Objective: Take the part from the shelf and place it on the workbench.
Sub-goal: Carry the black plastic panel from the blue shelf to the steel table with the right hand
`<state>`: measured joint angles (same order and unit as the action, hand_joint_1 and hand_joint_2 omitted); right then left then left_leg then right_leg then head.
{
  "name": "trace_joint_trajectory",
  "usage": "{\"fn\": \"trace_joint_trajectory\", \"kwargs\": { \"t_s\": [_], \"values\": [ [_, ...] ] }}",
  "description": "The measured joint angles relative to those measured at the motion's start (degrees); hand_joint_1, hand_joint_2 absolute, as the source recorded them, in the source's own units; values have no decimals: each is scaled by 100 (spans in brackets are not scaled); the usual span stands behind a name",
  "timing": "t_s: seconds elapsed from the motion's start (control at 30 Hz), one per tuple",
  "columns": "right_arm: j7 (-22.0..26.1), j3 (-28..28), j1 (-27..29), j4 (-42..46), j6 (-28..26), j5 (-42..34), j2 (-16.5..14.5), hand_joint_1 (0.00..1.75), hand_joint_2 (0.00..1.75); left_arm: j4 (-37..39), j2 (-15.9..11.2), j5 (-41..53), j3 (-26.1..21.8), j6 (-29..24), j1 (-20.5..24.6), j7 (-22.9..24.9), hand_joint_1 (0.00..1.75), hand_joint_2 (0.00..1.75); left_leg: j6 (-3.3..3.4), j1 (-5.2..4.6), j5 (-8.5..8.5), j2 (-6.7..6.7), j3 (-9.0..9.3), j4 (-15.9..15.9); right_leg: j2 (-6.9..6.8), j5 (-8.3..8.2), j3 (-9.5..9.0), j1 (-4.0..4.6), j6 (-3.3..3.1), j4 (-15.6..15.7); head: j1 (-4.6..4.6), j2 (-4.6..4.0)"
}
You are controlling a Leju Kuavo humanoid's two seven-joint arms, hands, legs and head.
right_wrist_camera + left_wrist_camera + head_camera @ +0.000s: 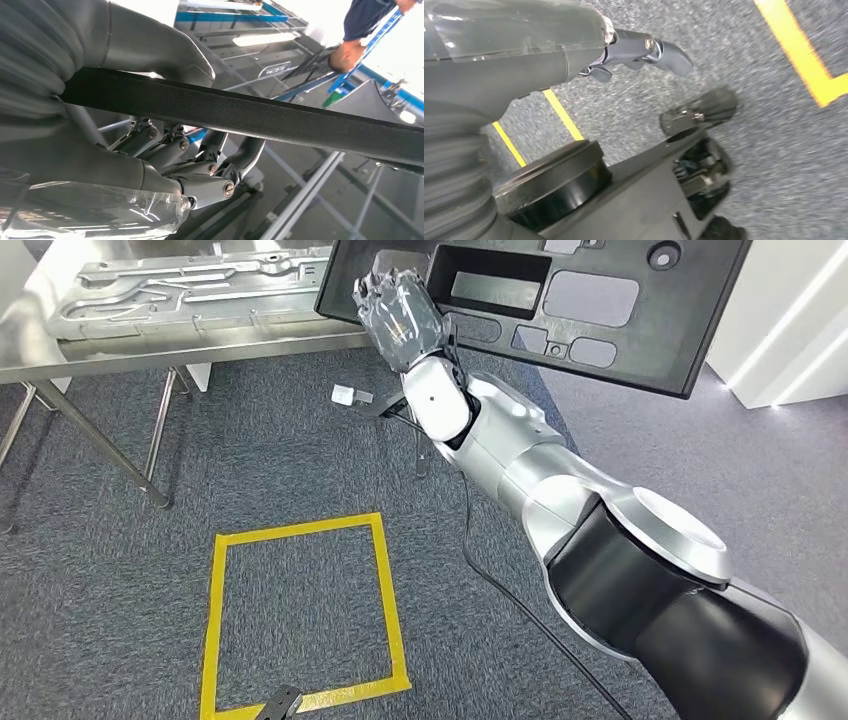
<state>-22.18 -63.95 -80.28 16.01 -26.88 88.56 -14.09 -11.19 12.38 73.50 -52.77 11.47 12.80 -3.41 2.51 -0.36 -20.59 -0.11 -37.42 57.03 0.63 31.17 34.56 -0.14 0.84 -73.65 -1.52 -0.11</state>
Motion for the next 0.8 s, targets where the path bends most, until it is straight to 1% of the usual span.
{"fn": "trace_joint_trajectory", "kwargs": {
  "t_s": [0.03, 0.07, 0.1, 0.13, 0.17, 0.2, 0.23, 0.27, 0.3, 0.33, 0.4, 0.43, 0.47, 0.5, 0.57, 0.6, 0.63, 0.67, 0.7, 0.73, 0.77, 0.8],
  "values": [
    [5, -15, 27, -7, 6, 0, 8, 175, 175, 0, 2, -26, -16, -11, -2, 22, 0, 175, 1, 6, -88, -9, 107, -3, -5, 257, 241, -11, 13, -133, -1, 0],
    [14, -29, 49, -15, 13, 0, 17, 175, 175, 0, 5, -49, -31, -24, -9, 46, 0, 175, -6, 14, -184, -23, 221, -4, -7, 554, 442, -18, 21, -157, 0, 0],
    [24, -42, 63, -22, 17, 0, 24, 175, 175, 0, 8, -67, -44, -35, -20, 65, 0, 175, -17, 23, -281, -38, 339, -4, -9, 801, 593, -20, 25, -81, 1, 0],
    [36, -56, 69, -28, 20, 0, 29, 175, 175, 0, 10, -85, -56, -45, -28, 78, 0, 175, -29, 33, -378, -52, 459, -4, -11, 896, 692, -21, 30, 97, 1, 0],
    [48, -72, 71, -33, 23, 0, 33, 175, 175, 0, 12, -99, -68, -54, -34, 87, 0, 175, -42, 41, -478, -60, 579, -3, -16, 752, 745, -20, 29, 376, 1, 0],
    [56, -85, 75, -39, 26, 0, 43, 175, 175, 1, 16, -113, -83, -62, -39, 90, 0, 175, -59, 46, -574, -66, 672, -3, -24, 296, 759, -14, 13, 745, 1, 0],
    [60, -105, 82, -48, 31, 0, 53, 175, 175, 5, 24, -126, -101, -72, -43, 91, 0, 175, -81, 45, -668, -74, 755, 20, -33, -315, 765, -3, -10, 1127, 0, 0],
    [66, -127, 92, -57, 37, 0, 64, 175, 175, 10, 31, -137, -122, -80, -44, 92, 0, 175, -114, 39, -755, -83, 798, 38, -40, -868, 758, 8, -39, 1401, 0, 0],
    [73, -146, 106, -66, 48, 0, 72, 175, 175, 15, 37, -150, -142, -87, -46, 91, 0, 175, -150, 35, -822, -92, 837, 56, -43, -1254, 753, 20, -72, 1566, 0, 0],
    [80, -163, 112, -70, 59, 0, 70, 175, 175, 20, 42, -166, -158, -95, -44, 89, 0, 175, -185, 30, -855, -99, 868, 89, -41, -1383, 746, 26, -102, 1618, 0, 0],
    [89, -175, 106, -73, 80, 0, 65, 175, 175, 20, 39, -196, -179, -102, -40, 82, 0, 175, -237, 37, -884, -94, 895, 150, -39, -1344, 675, 19, -169, 1638, 1, 0],
    [90, -180, 96, -73, 85, 0, 61, 175, 175, 20, 38, -212, -190, -104, -39, 76, 0, 175, -263, 43, -912, -84, 855, 258, -39, -1324, 623, 7, -202, 1667, -1, 0],
    [92, -189, 91, -73, 91, 0, 59, 175, 175, 20, 36, -224, -201, -105, -38, 69, 0, 175, -290, 53, -993, -72, 764, 451, -38, -1306, 567, -3, -230, 1693, -1, 0],
    [96, -206, 94, -74, 100, 0, 54, 175, 175, 20, 34, -235, -215, -106, -37, 61, 0, 175, -319, 66, -1119, -59, 610, 740, -34, -1288, 520, -11, -248, 1713, -1, 0],
    [105, -240, 117, -75, 122, 0, 50, 175, 175, 20, 34, -247, -245, -106, -37, 44, 0, 175, -369, 91, -1440, -42, 201, 1388, -26, -1239, 465, -15, -264, 1722, -2, 0],
    [108, -252, 133, -75, 134, 0, 49, 175, 175, 20, 32, -249, -260, -106, -41, 37, 0, 175, -385, 103, -1520, -37, 44, 1560, -22, -1216, 449, -16, -260, 1718, -2, 0],
    [109, -257, 147, -76, 142, 0, 49, 175, 175, 20, 26, -250, -273, -104, -44, 32, 0, 175, -398, 113, -1484, -32, -33, 1552, -18, -1196, 437, -19, -251, 1709, -2, 0],
    [109, -264, 154, -77, 150, 0, 49, 175, 175, 20, 20, -252, -285, -103, -46, 27, 0, 175, -405, 122, -1311, -28, -9, 1339, -15, -1179, 429, -24, -238, 1695, -2, 0],
    [109, -272, 156, -77, 159, 0, 48, 175, 175, 20, 13, -253, -294, -103, -46, 23, 0, 175, -411, 132, -1047, -25, 94, 979, -14, -1162, 425, -29, -220, 1676, -1, 0],
    [109, -280, 154, -78, 167, 0, 48, 175, 175, 20, 8, -254, -301, -102, -45, 18, 0, 175, -407, 137, -819, -21, 206, 605, -13, -1148, 423, -28, -198, 1651, -1, 0],
    [110, -291, 152, -79, 178, 0, 47, 175, 175, 20, 6, -255, -307, -101, -43, 12, 0, 175, -381, 132, -691, -20, 295, 316, -11, -1142, 429, -24, -171, 1633, -1, 0],
    [113, -303, 151, -80, 190, 0, 47, 175, 175, 20, 5, -256, -309, -98, -44, 7, 0, 175, -346, 121, -612, -20, 347, 152, -9, -1136, 436, -18, -138, 1623, -1, 0]
  ]
}}
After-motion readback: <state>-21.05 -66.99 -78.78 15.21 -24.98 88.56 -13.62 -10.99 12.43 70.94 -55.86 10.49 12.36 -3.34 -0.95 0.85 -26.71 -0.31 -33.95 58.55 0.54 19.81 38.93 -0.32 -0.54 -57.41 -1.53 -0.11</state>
